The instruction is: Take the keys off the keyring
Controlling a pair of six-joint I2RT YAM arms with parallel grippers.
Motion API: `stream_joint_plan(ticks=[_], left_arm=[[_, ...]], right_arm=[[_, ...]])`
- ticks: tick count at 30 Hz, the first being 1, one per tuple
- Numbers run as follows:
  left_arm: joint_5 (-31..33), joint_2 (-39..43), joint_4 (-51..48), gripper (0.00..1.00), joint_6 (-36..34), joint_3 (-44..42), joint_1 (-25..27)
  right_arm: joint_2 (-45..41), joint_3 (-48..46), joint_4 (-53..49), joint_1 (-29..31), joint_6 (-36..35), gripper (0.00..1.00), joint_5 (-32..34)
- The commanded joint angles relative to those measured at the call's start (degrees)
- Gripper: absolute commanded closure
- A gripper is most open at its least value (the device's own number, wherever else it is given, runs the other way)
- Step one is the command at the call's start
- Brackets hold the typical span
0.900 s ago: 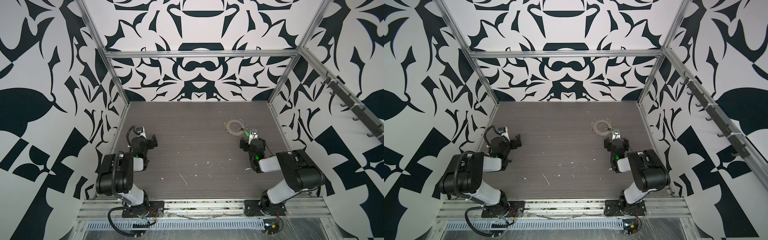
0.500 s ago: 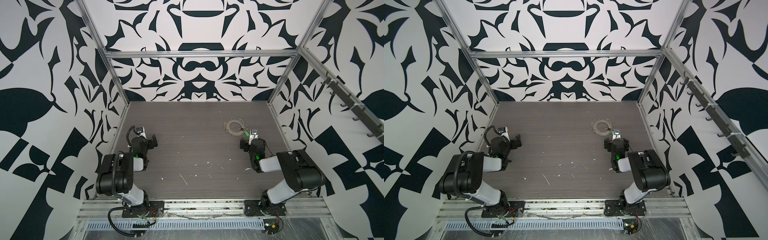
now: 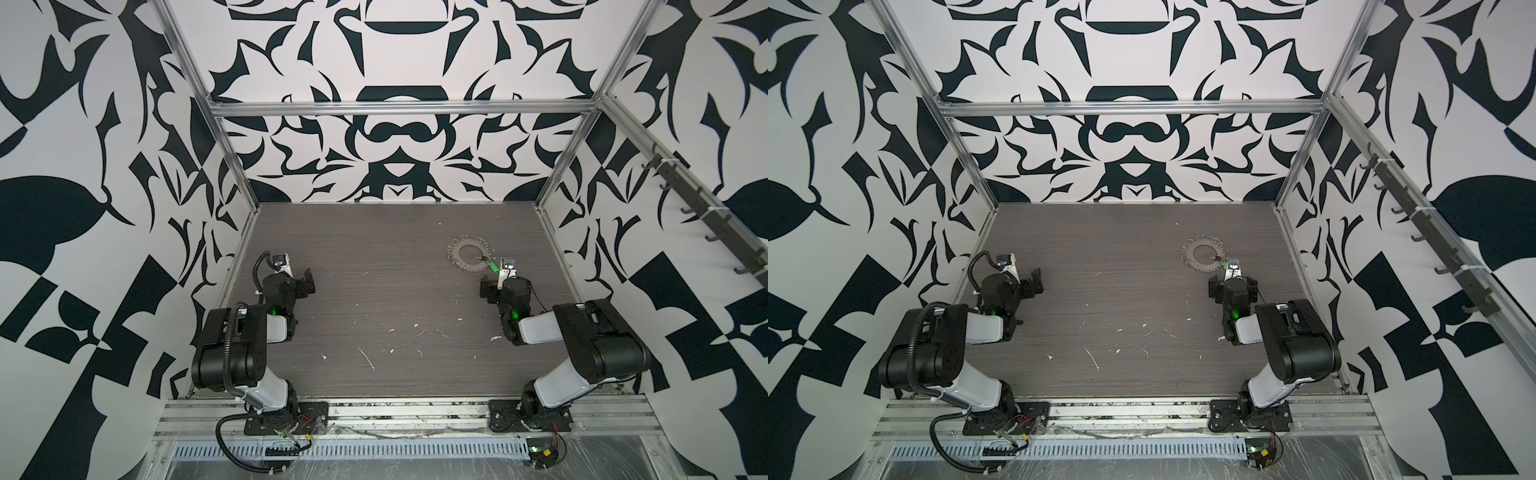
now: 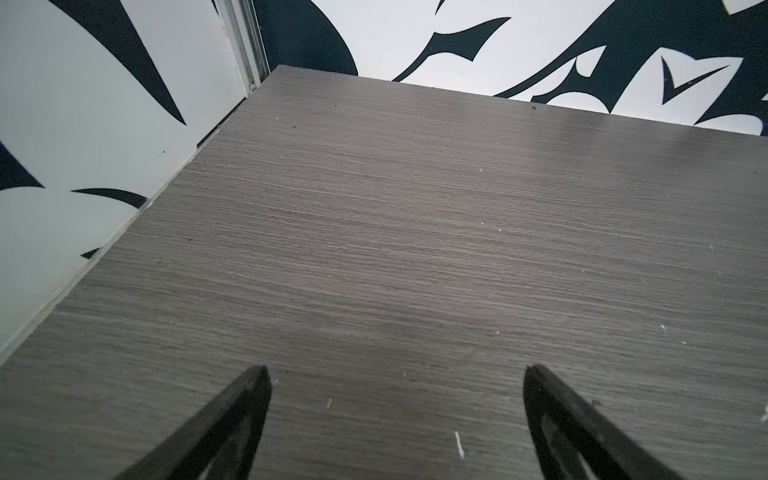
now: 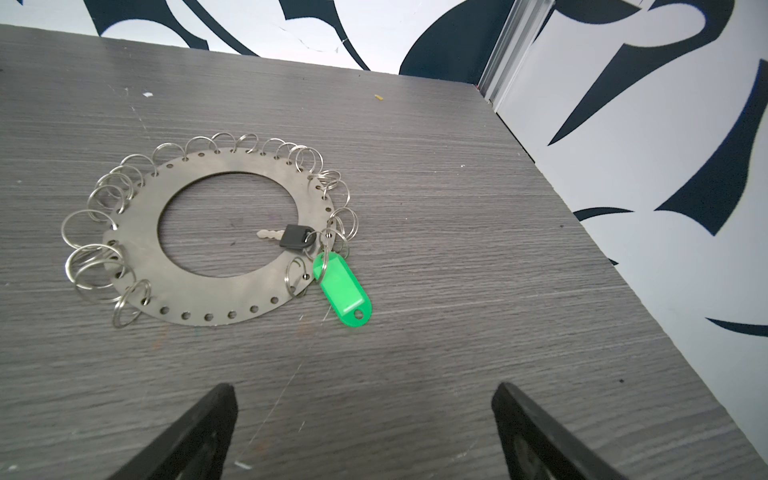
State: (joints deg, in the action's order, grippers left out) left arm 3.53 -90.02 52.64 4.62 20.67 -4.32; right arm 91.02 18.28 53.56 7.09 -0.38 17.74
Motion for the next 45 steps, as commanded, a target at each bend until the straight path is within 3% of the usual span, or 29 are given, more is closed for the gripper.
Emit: stream_joint_plan(ticks=[1, 7, 9, 10, 14, 18, 22, 24, 29, 36, 45], left_arm=[[-0.62, 0.61, 0.44, 0.01, 0.09, 0.85, -0.08], [1.79, 1.94, 0.66, 0.01, 0.57, 0.56, 0.01], [3.98, 7.35, -6.32, 0.01, 1.07, 2.17, 0.44], [4.85, 10.31, -12.55, 0.01, 1.37, 4.3, 0.56], [5.18, 16.55, -41.47, 0.01, 6.89, 18.13, 0.66], [0.43, 16.13, -55.36, 0.01, 13.14, 25.99, 2.79], [-2.69, 14.54, -56.41, 0.01, 17.85, 26.55, 8.8], [-1.95, 13.4, -55.43, 0.01, 18.88, 25.97, 13.13], [-1.56, 9.36, -54.72, 0.01, 22.42, 26.47, 19.23], [-3.44, 4.93, -53.2, 0.01, 25.69, 27.32, 21.62], [-4.21, 2.3, -53.08, 0.03, 25.96, 28.71, 22.15]], right_arm=[[-1.72, 1.4, 0.54, 0.03, 0.43, 0.0, -0.07], [-1.79, 1.38, 0.86, 0.03, 0.31, 0.0, -0.45], [-4.7, 1.93, -2.32, 0.61, 0.29, 0.0, 0.27], [-7.64, 3.08, -7.57, 1.26, 0.53, 0.0, 2.56], [-17.39, 18.43, -46.26, 1.77, 10.88, 0.0, 11.43], [-15.63, 31.09, -66.26, 1.71, 15.95, 0.0, 5.33], [-7.28, 43.38, -79.75, 1.64, 18.59, 0.0, -1.01], [-1.42, 50.18, -86.48, 1.69, 19.27, 0.05, -3.36], [9.19, 59.17, -93.83, 1.43, 19.64, 0.12, -7.32], [17.83, 65.63, -96.92, 0.05, 17.87, 0.34, -10.24], [21.31, 69.45, -97.07, -2.58, 15.81, 0.49, -13.95]])
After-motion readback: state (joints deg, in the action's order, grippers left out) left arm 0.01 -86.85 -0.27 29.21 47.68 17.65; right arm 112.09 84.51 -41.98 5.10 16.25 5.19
